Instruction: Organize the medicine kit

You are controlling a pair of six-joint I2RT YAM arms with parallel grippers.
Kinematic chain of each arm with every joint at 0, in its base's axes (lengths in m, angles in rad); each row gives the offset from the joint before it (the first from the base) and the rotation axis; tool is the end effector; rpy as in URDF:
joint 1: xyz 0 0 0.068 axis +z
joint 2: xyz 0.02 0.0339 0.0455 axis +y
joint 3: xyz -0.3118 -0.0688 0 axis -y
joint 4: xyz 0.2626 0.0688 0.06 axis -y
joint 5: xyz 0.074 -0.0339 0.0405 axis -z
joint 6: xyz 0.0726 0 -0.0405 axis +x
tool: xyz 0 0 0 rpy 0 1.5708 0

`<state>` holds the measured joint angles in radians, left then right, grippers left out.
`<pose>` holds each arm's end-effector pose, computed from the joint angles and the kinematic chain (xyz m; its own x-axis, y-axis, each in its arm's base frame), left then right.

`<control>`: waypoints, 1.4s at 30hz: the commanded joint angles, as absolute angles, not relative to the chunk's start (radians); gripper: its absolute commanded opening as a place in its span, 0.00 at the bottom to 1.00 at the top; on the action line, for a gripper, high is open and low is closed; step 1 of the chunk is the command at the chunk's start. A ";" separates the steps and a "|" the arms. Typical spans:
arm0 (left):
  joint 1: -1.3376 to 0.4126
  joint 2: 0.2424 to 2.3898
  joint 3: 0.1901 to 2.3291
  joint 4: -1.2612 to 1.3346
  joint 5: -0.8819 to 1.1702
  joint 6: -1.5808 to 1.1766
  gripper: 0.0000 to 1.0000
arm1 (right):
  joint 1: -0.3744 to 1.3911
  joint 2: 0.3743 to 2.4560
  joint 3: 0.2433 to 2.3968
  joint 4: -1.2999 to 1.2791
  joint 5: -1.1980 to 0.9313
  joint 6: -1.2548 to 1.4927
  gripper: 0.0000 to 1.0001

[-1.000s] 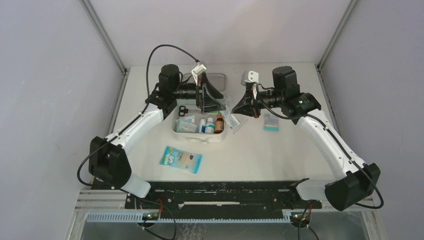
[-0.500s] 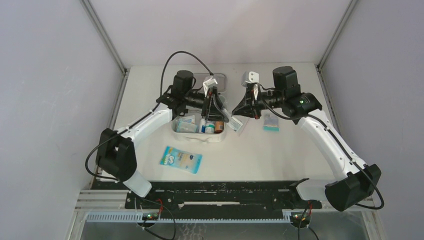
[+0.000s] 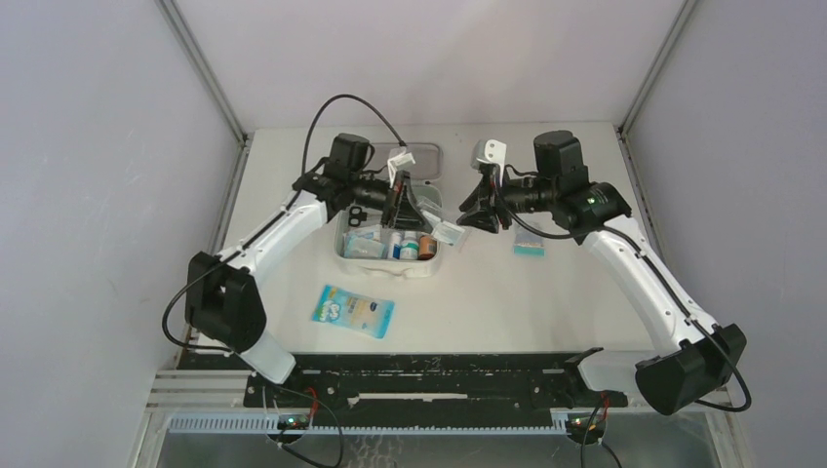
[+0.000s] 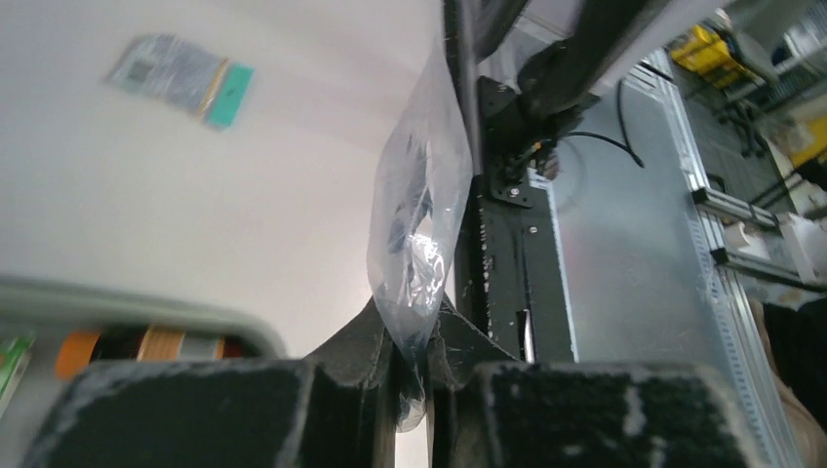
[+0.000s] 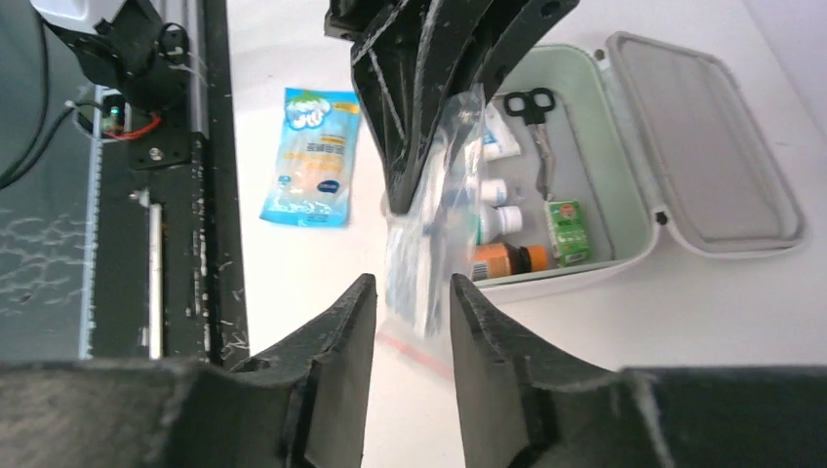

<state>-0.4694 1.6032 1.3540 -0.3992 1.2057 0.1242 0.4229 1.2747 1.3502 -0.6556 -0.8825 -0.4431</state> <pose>0.3074 -0.2319 0.3582 -0.4322 0.2688 -0.8608 0.8859 -0.0521 -0.4610 0.2385 0.1688 0.4255 -0.0872 -0.3379 -0.9371 -0.9820 0.1874 0.0238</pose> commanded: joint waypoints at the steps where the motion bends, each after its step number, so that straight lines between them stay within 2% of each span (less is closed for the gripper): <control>1: -0.387 1.543 1.392 -0.567 1.103 0.226 0.09 | 0.417 1.225 1.364 -0.653 -0.819 -0.465 0.41; 5: -0.318 1.509 1.348 -0.623 0.974 0.224 0.09 | 0.393 1.218 1.361 -0.659 -0.813 -0.464 0.49; 16: -0.201 1.552 1.287 -0.628 0.627 0.069 0.08 | 0.349 1.206 1.302 -0.666 -0.788 -0.470 0.50; 28: -0.166 1.692 1.290 -0.748 0.572 0.048 0.08 | 0.310 1.203 1.225 -0.684 -0.742 -0.514 0.49; 38: -0.146 1.760 1.291 -0.821 0.589 0.053 0.18 | 0.269 1.214 1.178 -0.664 -0.739 -0.516 0.49; 42: -0.143 1.754 1.304 -0.833 0.570 0.056 0.29 | 0.267 1.222 1.176 -0.664 -0.735 -0.514 0.48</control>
